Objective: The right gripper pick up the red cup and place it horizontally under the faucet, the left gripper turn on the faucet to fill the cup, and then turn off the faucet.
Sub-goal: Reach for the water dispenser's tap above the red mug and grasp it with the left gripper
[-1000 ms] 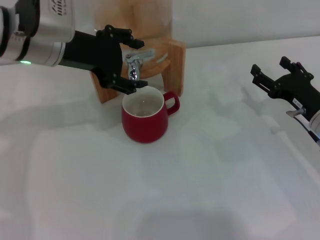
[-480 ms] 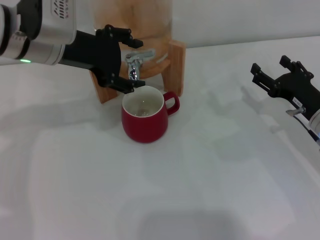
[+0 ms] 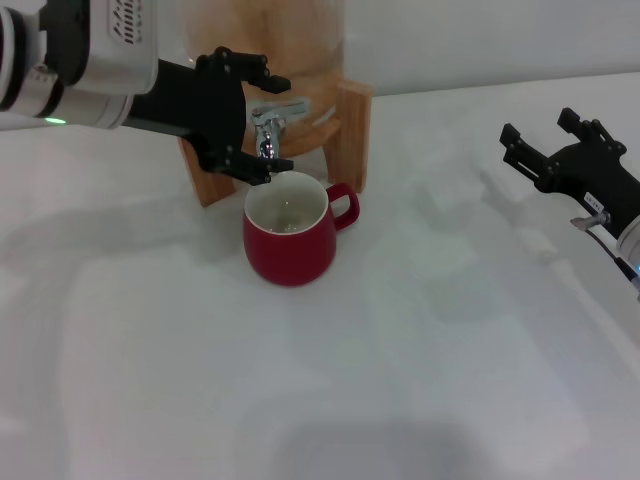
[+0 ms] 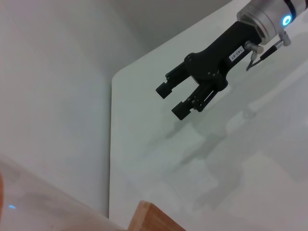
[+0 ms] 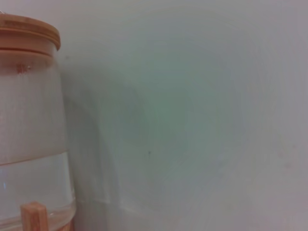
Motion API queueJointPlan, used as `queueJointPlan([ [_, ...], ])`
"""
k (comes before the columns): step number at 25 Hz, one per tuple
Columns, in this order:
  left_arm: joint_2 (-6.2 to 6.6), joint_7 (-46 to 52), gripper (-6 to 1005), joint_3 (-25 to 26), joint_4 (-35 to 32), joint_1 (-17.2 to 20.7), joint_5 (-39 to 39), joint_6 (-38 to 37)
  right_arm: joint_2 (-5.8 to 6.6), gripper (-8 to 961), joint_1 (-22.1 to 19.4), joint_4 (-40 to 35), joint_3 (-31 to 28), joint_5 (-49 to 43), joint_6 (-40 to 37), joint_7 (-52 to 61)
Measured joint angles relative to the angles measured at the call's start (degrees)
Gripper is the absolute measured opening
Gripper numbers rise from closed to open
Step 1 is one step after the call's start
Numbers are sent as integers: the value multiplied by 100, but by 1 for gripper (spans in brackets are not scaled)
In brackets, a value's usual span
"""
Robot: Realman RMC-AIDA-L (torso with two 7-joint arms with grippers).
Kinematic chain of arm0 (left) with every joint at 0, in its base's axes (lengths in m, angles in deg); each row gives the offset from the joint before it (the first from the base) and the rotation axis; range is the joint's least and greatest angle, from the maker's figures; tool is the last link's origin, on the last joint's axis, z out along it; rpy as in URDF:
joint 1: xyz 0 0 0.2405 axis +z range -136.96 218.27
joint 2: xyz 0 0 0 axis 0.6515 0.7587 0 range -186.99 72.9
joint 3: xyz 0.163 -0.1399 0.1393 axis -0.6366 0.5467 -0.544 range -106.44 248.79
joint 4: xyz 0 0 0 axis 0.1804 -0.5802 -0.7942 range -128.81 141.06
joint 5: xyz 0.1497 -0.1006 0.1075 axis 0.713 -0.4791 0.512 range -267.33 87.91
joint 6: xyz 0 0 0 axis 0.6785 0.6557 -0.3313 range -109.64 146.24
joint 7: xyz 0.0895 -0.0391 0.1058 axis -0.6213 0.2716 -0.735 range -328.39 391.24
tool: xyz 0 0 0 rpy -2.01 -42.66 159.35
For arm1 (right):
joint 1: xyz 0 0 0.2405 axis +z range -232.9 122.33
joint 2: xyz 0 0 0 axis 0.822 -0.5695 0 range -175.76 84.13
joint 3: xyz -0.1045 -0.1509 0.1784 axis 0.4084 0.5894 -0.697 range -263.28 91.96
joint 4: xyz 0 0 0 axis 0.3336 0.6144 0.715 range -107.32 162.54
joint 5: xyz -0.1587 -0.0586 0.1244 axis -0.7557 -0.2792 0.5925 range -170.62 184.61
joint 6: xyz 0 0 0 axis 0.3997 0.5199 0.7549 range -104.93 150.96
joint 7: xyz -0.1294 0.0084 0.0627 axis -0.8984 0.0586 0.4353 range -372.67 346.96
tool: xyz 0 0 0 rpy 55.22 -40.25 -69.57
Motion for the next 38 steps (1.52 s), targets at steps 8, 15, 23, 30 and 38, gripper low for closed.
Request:
queueJointPlan([
  [8, -41, -173, 858, -15, 37, 1, 24, 96, 0, 875, 0, 0, 0, -1, -21, 0],
  [15, -77, -244, 858, -190, 73, 24, 49, 225, 0, 875, 1, 1, 0, -1, -25, -2],
  [23, -80, -303, 858, -226, 181, -19, 42, 247, 0, 875, -7, 1, 0, -1, -25, -6],
  [30, -80, -325, 858, -226, 148, -26, 34, 246, 0, 875, 1, 1, 0, -2, -25, -7],
  [38, -77, -352, 858, -226, 136, -25, 29, 211, 0, 875, 9, 1, -9, 0, -26, -7],
])
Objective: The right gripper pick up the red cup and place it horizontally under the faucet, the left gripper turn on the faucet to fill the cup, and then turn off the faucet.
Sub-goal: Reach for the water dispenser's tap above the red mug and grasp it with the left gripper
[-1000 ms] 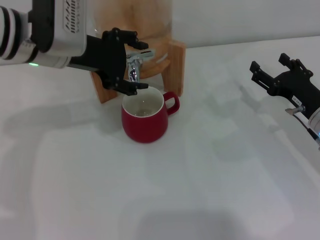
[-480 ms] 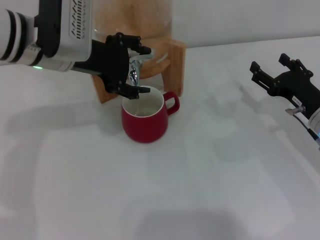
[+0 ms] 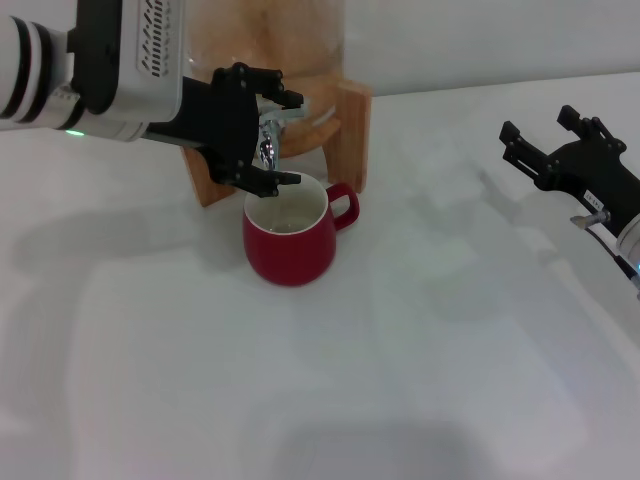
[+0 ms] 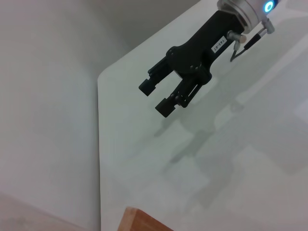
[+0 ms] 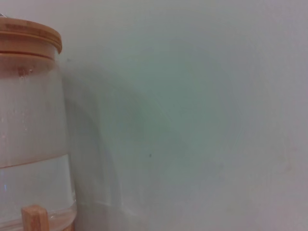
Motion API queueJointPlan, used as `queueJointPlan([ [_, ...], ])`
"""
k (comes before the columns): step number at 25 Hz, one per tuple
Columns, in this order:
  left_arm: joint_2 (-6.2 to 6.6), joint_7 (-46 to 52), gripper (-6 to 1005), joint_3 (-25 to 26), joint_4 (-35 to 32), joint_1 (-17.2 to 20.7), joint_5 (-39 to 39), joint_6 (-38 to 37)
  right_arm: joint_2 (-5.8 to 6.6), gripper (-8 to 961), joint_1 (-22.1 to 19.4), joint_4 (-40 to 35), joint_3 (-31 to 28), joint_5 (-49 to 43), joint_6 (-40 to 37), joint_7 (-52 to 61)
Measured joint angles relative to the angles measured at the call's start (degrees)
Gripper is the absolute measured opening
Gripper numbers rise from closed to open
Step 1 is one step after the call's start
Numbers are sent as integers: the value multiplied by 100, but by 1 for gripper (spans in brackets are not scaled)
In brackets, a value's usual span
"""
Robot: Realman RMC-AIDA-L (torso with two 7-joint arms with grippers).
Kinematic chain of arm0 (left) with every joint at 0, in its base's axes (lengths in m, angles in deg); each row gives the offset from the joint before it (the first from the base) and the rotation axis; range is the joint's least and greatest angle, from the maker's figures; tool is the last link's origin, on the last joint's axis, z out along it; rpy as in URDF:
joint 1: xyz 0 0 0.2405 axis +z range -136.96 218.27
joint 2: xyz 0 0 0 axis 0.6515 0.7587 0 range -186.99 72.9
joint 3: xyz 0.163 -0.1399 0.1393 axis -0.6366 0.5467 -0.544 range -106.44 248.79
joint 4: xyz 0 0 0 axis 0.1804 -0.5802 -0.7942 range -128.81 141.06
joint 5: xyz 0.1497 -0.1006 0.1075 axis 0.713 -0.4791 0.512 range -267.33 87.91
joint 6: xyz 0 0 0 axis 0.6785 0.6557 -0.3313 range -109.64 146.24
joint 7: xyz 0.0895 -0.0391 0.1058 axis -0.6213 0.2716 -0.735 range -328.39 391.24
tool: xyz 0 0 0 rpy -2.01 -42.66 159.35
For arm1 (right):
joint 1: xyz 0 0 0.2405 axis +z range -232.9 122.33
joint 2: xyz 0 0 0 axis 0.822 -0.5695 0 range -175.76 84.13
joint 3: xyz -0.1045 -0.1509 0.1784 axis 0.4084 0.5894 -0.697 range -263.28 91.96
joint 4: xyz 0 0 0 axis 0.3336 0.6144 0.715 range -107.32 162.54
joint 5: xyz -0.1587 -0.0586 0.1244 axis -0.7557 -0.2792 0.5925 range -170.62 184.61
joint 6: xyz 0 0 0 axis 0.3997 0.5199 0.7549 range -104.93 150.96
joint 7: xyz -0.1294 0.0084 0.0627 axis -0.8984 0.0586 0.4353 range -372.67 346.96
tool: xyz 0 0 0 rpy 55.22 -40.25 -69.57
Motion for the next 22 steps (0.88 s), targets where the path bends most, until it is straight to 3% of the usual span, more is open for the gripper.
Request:
queueJointPlan([
  [22, -2, -206, 857, -5, 31, 18, 25, -12, 0, 875, 0, -41, 9, -25, -8, 9],
])
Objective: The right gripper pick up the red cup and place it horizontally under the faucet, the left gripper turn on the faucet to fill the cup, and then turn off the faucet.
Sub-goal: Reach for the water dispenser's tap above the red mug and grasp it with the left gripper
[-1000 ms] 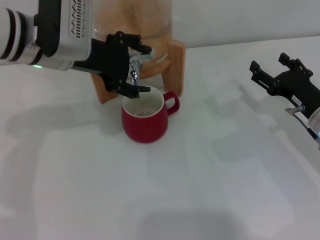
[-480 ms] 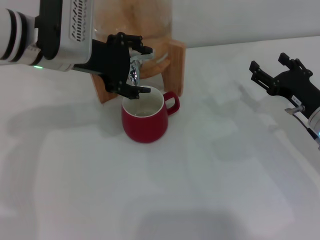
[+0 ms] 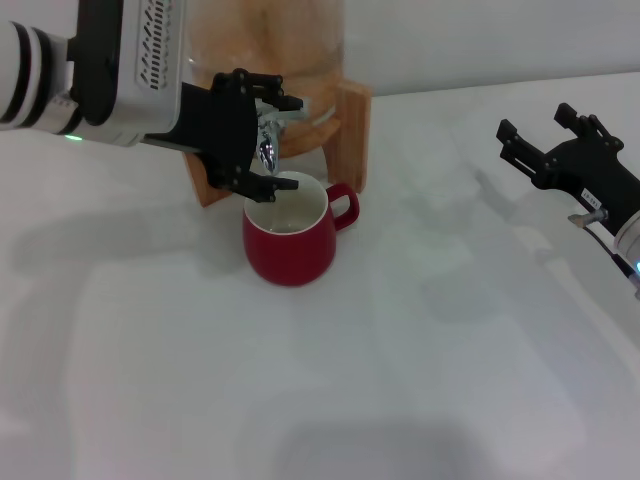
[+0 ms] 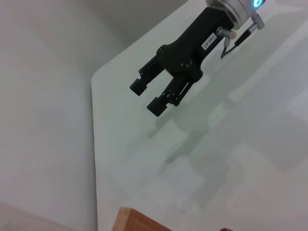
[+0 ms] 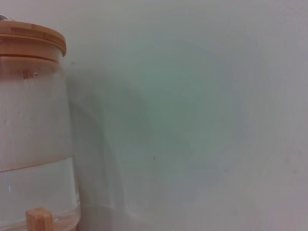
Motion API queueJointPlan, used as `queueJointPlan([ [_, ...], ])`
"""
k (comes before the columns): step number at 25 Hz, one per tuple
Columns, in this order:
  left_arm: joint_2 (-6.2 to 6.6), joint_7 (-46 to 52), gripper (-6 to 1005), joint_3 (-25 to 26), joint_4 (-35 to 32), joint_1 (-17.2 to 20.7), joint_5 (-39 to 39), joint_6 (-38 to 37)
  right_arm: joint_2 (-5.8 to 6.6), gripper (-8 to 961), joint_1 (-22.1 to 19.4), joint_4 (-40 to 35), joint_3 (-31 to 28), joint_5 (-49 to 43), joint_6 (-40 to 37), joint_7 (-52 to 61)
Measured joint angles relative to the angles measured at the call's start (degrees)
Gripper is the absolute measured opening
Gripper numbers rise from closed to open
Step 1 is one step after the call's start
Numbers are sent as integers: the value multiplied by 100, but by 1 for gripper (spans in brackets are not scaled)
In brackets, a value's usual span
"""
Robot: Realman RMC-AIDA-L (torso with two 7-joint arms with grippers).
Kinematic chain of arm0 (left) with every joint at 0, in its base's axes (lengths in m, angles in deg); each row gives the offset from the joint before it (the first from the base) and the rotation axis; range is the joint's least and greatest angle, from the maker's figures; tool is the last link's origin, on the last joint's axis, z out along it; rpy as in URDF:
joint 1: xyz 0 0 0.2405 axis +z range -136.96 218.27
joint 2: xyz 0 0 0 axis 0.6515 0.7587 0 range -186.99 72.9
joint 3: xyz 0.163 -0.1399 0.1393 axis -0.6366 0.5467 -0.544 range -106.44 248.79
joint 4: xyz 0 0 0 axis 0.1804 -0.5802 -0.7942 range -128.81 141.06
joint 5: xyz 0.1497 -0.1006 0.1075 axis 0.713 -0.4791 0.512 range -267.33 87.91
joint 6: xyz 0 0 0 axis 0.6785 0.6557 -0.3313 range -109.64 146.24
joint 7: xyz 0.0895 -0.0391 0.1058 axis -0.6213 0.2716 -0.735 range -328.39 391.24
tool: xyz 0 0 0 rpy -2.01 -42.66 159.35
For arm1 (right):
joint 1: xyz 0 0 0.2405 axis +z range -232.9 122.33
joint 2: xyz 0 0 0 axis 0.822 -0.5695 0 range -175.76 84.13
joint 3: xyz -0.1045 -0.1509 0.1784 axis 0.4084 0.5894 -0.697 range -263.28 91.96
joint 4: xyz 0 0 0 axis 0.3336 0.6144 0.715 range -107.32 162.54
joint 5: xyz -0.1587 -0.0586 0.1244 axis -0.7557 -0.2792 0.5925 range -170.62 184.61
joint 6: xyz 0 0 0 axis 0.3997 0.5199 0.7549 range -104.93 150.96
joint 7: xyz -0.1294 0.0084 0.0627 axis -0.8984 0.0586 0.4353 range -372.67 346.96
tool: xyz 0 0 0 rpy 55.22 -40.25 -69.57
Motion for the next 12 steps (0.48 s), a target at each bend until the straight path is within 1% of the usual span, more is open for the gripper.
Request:
queueJointPlan([
  [7, 0, 24, 857, -51, -75, 25, -11, -67, 0, 875, 0, -3, 0, 6, 0, -2],
  [12, -4, 45, 857, -56, -264, 120, -24, -154, 0, 875, 0, -5, 0, 9, 0, -4],
])
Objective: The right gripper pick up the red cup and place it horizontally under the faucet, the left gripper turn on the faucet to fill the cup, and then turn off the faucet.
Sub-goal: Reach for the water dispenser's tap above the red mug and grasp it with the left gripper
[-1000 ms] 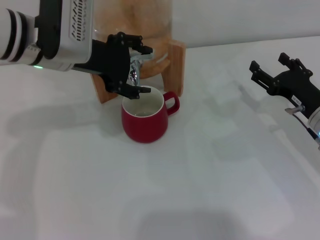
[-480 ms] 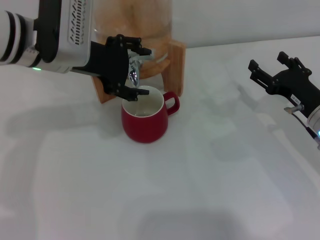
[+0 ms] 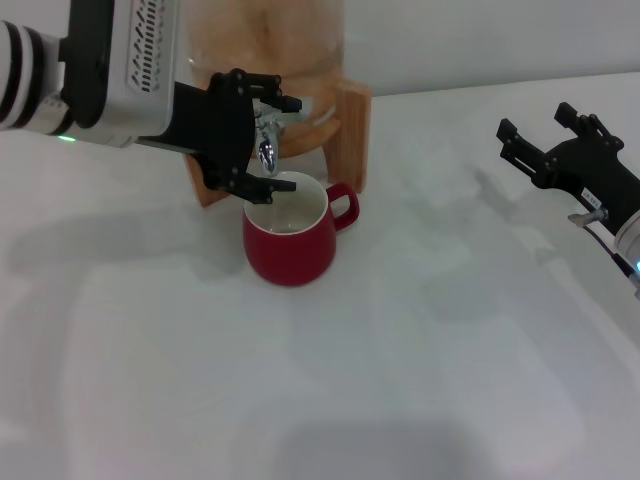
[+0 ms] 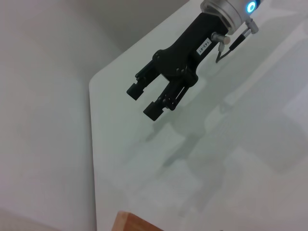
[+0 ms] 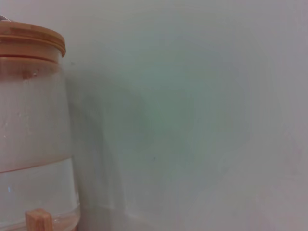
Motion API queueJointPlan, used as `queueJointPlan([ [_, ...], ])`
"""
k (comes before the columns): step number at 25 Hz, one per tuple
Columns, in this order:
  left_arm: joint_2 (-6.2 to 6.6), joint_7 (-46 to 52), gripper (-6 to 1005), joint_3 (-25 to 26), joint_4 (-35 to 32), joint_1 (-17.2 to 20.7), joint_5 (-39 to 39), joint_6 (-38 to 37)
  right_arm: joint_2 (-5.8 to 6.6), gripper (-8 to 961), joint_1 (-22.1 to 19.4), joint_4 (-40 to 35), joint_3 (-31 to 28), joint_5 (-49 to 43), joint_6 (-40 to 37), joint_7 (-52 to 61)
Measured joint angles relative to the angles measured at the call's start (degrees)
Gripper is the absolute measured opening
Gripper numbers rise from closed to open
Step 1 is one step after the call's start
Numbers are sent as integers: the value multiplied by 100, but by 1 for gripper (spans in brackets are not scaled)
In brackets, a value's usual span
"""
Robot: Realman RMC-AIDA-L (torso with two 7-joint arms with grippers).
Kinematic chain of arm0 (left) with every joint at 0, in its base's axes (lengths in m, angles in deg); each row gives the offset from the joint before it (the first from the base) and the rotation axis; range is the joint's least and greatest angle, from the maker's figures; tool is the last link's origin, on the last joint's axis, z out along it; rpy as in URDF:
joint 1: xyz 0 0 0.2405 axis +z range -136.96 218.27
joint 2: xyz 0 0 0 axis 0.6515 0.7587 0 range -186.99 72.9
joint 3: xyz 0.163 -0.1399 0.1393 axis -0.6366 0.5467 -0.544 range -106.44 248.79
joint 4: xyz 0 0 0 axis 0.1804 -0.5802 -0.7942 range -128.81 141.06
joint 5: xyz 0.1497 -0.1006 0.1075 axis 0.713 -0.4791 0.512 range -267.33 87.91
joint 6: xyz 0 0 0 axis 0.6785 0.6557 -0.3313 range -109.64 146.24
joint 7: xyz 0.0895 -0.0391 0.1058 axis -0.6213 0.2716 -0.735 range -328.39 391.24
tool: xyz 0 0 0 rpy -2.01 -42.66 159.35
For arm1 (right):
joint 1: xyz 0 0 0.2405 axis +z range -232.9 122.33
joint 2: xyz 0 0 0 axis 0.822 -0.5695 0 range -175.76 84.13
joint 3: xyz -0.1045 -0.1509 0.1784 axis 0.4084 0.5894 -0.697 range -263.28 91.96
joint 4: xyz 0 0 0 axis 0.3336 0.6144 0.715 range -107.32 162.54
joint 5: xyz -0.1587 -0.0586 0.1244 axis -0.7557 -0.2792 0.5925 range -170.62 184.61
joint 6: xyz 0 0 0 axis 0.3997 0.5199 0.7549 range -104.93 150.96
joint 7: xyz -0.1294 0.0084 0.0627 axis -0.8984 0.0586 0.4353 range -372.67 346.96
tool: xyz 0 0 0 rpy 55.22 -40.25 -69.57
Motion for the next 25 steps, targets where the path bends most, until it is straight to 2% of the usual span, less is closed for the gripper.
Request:
queueJointPlan([
  [25, -4, 145, 857, -10, -448, 248, 38, -303, 0, 875, 0, -82, 0, 16, 0, -5],
])
